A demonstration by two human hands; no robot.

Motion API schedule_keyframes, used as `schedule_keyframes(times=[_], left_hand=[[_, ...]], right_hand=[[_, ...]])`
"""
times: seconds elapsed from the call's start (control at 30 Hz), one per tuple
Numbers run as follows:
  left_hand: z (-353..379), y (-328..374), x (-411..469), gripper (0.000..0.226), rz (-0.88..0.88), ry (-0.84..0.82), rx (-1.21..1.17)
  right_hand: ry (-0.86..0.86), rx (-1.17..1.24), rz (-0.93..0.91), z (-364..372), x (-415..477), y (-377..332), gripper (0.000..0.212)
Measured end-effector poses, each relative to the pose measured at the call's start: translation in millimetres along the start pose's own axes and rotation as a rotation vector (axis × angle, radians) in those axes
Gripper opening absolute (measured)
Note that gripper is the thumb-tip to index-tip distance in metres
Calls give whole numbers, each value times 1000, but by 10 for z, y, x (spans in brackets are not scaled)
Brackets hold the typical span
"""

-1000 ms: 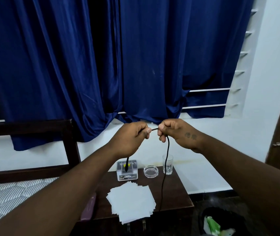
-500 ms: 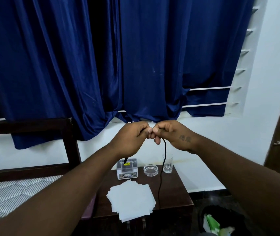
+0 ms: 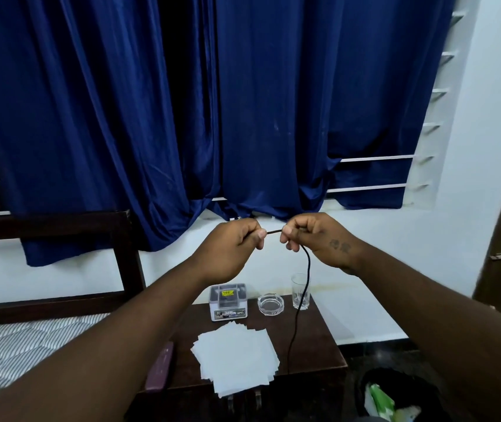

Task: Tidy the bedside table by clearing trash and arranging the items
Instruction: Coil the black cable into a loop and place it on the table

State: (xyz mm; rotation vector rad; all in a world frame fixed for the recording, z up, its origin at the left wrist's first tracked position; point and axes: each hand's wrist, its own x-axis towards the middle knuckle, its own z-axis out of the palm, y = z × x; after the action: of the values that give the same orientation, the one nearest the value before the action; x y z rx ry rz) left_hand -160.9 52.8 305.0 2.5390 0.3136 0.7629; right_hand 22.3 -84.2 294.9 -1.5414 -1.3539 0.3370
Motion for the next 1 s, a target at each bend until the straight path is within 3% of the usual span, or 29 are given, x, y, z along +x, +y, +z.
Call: schedule_keyframes(times=[0.13,0.3,0.5,0.8,1.0], left_hand=[[34,48,-27,32,-54,-52,-139],[63,196,-56,30,-246,-206,-689],[55,386,12,29,-365,-85,-1197],[89,402,69,18,-322,7,-1373],[131,237,130,20,-271,175,-1216]], right_hand=[[93,-24,-18,14,33,20,25],[246,65,-49,78,89,24,22],[332,218,-45,303,76,80,29],[288,233,56,604,13,224,32],[162,205,83,814,-134,247,29]])
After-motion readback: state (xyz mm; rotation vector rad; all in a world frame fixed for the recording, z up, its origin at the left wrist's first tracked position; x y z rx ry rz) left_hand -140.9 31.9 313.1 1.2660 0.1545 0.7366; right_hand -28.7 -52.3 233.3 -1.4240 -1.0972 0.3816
